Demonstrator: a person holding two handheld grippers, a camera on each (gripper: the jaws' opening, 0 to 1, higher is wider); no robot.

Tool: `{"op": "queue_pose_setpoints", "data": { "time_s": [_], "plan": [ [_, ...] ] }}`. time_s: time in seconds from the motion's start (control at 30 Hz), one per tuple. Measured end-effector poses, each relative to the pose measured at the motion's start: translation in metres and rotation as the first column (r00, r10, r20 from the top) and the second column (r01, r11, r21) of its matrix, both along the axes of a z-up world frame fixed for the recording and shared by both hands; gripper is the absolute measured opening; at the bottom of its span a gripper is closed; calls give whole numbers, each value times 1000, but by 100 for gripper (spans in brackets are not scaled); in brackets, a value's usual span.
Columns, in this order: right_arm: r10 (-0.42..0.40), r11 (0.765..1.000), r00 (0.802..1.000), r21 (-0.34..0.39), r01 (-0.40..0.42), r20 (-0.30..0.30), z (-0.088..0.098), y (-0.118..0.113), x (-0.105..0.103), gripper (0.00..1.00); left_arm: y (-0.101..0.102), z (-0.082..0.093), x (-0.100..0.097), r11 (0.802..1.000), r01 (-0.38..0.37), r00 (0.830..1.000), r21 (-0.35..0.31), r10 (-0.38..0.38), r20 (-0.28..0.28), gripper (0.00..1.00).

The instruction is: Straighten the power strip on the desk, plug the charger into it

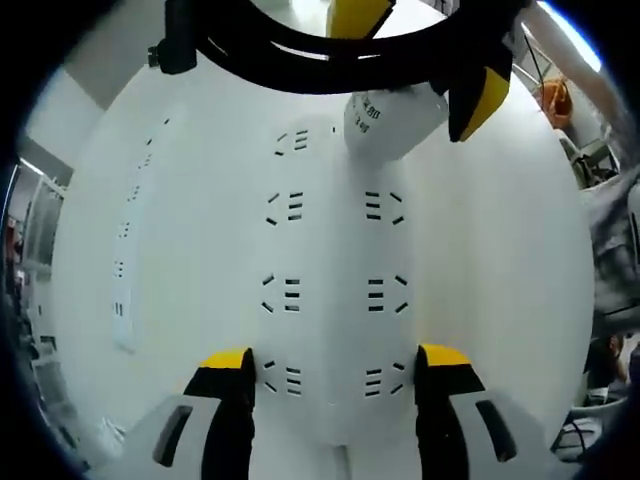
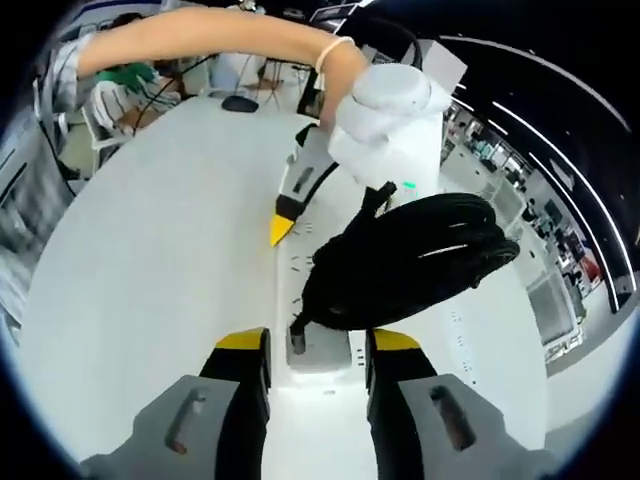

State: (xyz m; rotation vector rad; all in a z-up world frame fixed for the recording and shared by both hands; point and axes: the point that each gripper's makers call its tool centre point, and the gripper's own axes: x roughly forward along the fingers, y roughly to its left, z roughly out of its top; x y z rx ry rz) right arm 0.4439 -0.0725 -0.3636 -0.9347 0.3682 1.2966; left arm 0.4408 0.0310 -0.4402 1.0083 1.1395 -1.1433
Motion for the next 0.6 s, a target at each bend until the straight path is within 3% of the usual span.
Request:
{"op": "queue_pose_setpoints", "data": {
  "time_s": [0.07,0.33,0.6],
  "plan": [
    [7,1000,1000,-18,-7,-4,0,1,1,24,0,0,0,1000,0,1000,-5,0,-2,64],
    [-10,995,1000,-100,11,10,-4,0,0,22,0,-1,2,1000,7,1000,-9,-8,-6,64],
    [-54,995,998,-80,52,-17,-5,1,2,20,1,-1,7,1000,22,1000,-19,-22,-7,64]
  ]
}}
